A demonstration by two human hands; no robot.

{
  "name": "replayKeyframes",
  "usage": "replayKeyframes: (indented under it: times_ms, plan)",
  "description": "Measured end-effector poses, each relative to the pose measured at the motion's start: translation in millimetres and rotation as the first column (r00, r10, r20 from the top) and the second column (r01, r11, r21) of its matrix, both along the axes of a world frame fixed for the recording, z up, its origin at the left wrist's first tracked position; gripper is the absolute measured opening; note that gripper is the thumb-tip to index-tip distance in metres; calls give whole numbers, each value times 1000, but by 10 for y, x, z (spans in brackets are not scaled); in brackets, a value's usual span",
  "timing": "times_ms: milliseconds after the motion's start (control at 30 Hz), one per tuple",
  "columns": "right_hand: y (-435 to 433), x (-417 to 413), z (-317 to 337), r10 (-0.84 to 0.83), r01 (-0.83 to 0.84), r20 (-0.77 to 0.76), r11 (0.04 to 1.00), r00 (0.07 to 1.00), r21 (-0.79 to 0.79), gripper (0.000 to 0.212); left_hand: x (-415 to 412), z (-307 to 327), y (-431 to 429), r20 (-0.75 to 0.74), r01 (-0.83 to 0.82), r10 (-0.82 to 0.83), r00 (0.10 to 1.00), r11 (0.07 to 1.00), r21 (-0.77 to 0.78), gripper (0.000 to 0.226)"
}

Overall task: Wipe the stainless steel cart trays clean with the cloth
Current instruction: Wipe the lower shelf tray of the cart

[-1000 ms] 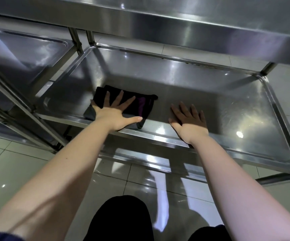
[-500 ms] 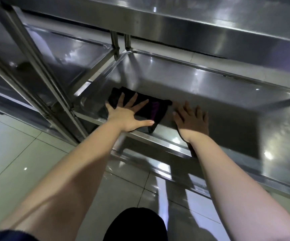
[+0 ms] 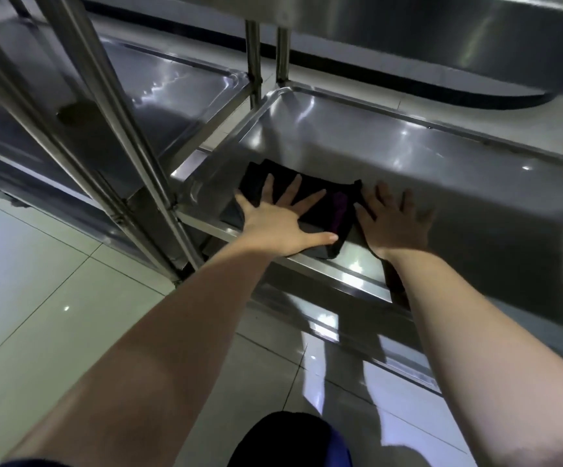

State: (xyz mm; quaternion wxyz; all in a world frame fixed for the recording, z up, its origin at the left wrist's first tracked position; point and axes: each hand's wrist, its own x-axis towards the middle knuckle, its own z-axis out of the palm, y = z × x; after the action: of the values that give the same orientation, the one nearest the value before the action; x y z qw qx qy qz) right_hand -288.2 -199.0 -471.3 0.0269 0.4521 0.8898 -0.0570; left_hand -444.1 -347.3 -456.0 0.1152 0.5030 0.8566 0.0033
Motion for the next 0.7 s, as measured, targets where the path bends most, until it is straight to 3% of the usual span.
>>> replayKeyframes:
  times_ms: [167,400,533,700]
  plan:
    - [-16,-3,-27,17,-17,5,1000,1000,12,56,-620,76,-309,75,-94,96,993,995,-24,95]
    - [-64,-2,-83,10,-10,-6,999,1000,43,58,-517,-40,-135,10,-39,40,999,999,-33,89]
    - [-43,2,-130,15,-15,-8,999,1000,44,59,-636,-78,402,-91,12,-11,996,1000,6,95]
    - [-21,8,-191,24,-23,-6,996,1000,84,62,-813,-11,1369,-66,50,-49,997,999,17,98]
